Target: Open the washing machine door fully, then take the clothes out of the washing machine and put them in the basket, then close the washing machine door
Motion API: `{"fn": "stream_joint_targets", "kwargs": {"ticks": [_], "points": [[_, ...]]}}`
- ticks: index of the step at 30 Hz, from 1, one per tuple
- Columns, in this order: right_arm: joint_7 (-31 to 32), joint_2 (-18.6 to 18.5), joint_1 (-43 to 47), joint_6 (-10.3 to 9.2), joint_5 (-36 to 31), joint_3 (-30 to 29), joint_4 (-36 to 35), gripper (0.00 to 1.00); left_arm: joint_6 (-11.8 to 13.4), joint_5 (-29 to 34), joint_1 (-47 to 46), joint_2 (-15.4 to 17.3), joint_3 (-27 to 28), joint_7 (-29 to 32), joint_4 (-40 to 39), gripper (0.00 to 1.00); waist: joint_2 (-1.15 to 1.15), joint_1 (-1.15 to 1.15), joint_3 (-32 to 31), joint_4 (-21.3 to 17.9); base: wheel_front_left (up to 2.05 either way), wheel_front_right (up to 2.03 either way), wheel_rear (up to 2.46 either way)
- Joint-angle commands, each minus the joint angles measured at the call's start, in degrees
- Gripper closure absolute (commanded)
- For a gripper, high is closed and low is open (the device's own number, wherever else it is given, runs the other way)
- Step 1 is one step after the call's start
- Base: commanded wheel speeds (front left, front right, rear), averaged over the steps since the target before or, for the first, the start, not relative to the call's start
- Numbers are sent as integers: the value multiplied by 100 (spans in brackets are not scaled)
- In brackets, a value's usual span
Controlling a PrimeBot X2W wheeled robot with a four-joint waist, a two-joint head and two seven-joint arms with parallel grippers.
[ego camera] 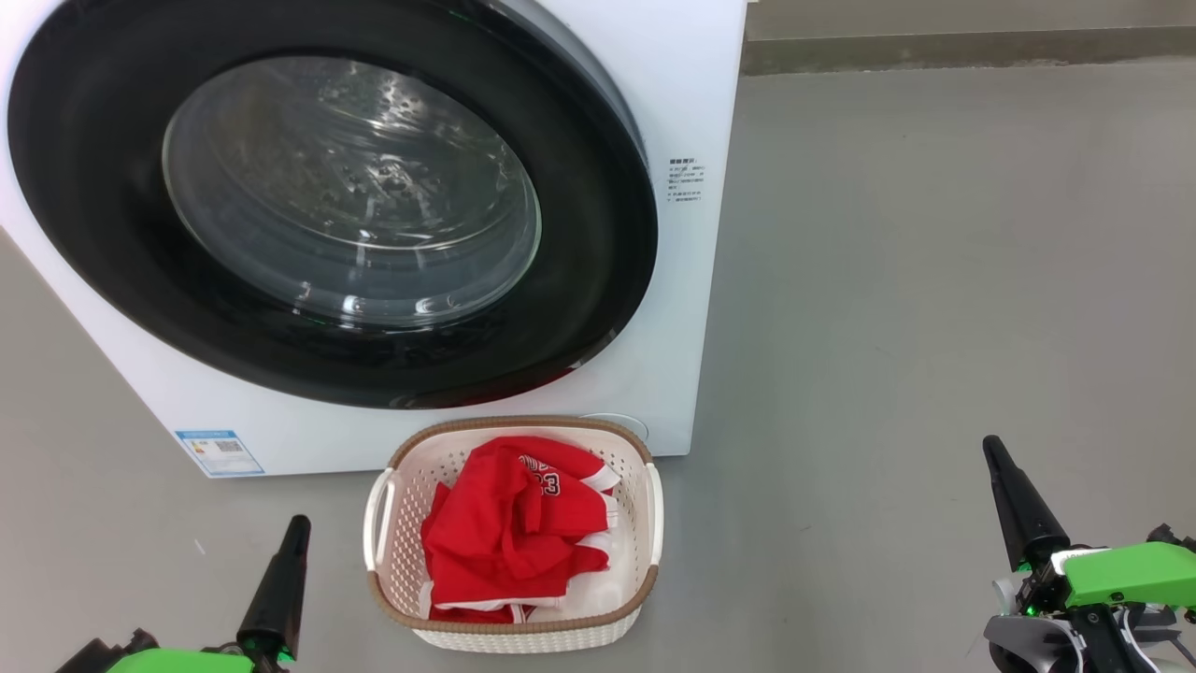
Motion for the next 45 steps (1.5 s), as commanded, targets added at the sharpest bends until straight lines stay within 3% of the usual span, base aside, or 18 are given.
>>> {"fn": "stream_joint_targets", "kwargs": {"ticks": [1, 45], "points": [[18, -48, -247, 3, 7, 91, -164, 100, -40, -41, -224, 62, 200, 19, -159, 100, 0, 0, 0, 0, 0, 0, 0], [33, -36, -249, 3, -8, 73, -163, 100, -40, -42, -224, 62, 200, 18, -159, 100, 0, 0, 0, 0, 0, 0, 0]]}}
